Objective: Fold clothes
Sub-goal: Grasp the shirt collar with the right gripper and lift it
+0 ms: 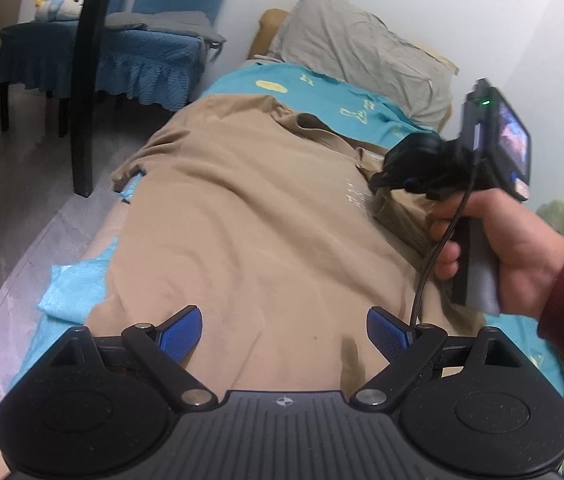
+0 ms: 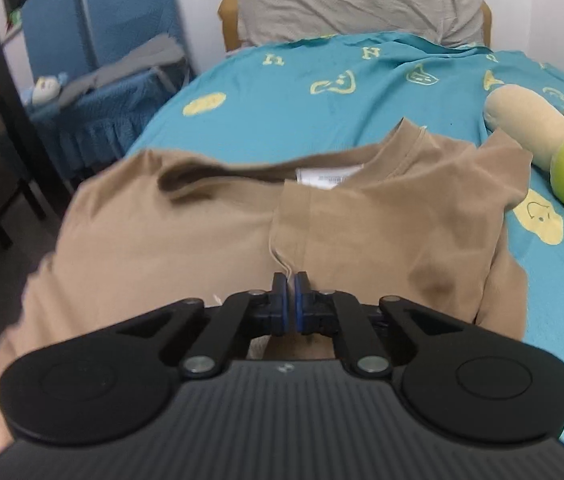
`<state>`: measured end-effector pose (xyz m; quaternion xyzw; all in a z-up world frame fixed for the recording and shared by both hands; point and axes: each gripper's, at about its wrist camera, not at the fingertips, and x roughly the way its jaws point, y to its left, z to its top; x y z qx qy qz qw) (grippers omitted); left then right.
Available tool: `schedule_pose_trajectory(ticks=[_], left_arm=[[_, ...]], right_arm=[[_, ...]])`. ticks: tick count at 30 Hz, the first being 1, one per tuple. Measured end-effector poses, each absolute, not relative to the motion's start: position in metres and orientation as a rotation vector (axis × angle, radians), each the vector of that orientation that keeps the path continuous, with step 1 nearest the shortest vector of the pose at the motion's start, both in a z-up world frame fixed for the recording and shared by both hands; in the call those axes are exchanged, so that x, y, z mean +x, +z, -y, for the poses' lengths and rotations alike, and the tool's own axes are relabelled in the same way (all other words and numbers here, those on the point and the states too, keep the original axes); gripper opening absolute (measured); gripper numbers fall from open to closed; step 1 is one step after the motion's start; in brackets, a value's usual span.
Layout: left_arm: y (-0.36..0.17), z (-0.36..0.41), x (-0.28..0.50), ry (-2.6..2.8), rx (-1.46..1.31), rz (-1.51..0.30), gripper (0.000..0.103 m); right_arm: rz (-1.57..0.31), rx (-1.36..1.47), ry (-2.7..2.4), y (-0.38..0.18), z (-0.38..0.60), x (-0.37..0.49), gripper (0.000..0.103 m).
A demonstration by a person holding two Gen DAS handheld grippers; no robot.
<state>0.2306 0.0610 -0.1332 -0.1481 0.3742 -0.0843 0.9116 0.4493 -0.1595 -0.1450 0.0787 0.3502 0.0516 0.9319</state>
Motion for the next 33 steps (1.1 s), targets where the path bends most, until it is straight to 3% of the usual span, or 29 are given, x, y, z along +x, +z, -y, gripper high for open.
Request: schedule_pose_trajectory(ticks=[5,14,16,17,18,22,27,33], left_arm=[[-0.131,-0.068,0.231,-0.147,-0.346,-0.768,0.091],[-0.124,-0.068,0.229,-0.120,-0.315,-0.751,0.091],[-0.122,-0.070,0.229,-0.111,-0.321,-0.751,0.091],[-0.122,-0.071,0.229,-0.106,-0.324,-0.753,0.091],[-0.121,-0.073,0.229,-0.102,-0.327,-0.755,0.091],[-0.121,-0.076,0.228,-0.086,-0.344,-0.767,0.091],[-0.126,-0.083,0.228,-0.056,-0.377,-0.788,0.091],[-0.133,-0.094,0.226,-0.022,-0.422,-0.791,0.091]], right_arm=[[-0.675,0.195,0.158,-0.120,0.147,0.461,0.007],[-0.768,-0.069,0.185,-0.127,0.082,0.483,0.011],[-0.780,-0.110,0.185,-0.129,0.077,0.482,0.036],[-0.767,-0.109,0.188,-0.127,0.076,0.480,0.068],[-0.751,-0.108,0.196,-0.124,0.073,0.478,0.090],[-0.696,-0.124,0.277,-0.112,0.047,0.477,0.090],[-0.713,-0.337,0.539,-0.113,-0.041,0.480,0.090],[-0.838,-0.687,0.777,-0.160,-0.156,0.475,0.089]])
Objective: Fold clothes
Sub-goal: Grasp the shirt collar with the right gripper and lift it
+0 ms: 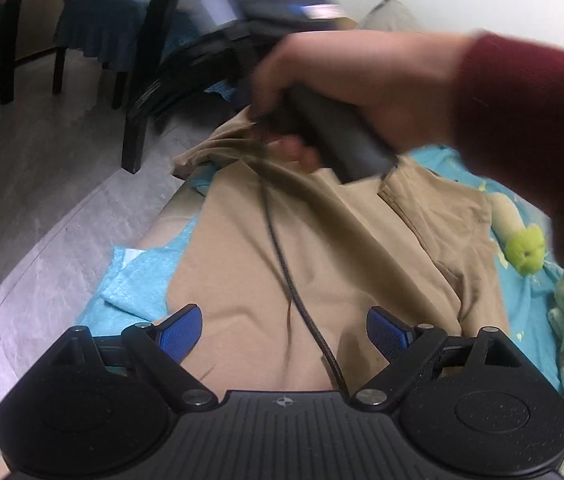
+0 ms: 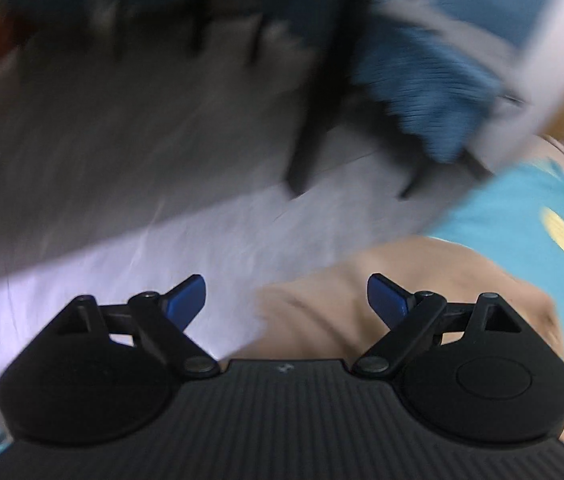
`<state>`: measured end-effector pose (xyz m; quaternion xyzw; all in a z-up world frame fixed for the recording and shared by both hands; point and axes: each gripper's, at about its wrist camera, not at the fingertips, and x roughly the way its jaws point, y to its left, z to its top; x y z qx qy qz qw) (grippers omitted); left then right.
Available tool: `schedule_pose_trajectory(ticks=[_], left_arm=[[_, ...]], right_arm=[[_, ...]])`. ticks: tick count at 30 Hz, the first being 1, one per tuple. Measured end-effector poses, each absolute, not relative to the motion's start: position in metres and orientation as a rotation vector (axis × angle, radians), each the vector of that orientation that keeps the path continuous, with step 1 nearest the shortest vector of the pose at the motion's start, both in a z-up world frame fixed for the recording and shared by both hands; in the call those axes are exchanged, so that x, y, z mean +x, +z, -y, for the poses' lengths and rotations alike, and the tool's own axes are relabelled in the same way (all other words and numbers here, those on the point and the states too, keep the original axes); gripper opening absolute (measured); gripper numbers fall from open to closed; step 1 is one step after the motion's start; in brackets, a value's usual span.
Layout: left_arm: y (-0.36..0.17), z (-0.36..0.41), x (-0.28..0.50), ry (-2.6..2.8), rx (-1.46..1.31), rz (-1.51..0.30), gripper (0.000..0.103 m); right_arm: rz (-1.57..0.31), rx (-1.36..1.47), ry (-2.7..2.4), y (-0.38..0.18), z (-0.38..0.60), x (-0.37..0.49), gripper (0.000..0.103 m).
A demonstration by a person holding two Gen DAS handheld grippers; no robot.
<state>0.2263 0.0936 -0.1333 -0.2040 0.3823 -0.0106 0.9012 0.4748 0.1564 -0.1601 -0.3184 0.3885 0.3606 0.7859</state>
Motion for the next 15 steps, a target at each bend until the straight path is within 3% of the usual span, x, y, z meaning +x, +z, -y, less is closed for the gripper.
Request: schedule_pose_trajectory(ticks=[2,5,8,10,11,12,13,15], left_arm=[[-0.134,-0.094,0.225,-0.023,-0.424,-0.784,0.091],[-0.135,-0.094,0.224,-0.024,-0.428,-0.775,0.091],[-0.136,-0.094,0.223,-0.029,-0.443,-0.767,0.091],[-0.136,-0.094,0.222,-0.031,-0.447,-0.758,0.091],[-0.136,-0.094,0.221,-0.032,-0.446,-0.753,0.091],[-0.136,-0.094,0.220,-0.033,-0.444,-0.748,0.091],[-0.136,-0.093,0.219,-0.034,-0.442,-0.743,0.091],[-0.134,-0.093,0.216,-0.038,-0.442,-0.722,0.091]], right_arm=[[-0.859,-0.809,0.801,-0.180,-0.182,0.471,0.089],[-0.893,-0.958,0.746,-0.210,-0.204,0.473,0.074],[-0.938,-1.042,0.694,-0.235,-0.211,0.480,0.073],[-0.936,-1.085,0.656,-0.247,-0.211,0.483,0.065],[-0.910,-1.106,0.638,-0.249,-0.211,0.481,0.046],[-0.884,-1.118,0.614,-0.249,-0.211,0.481,0.019],[-0.862,-1.102,0.588,-0.245,-0.209,0.482,0.010],[-0.818,-1.018,0.564,-0.224,-0.200,0.482,0.010]])
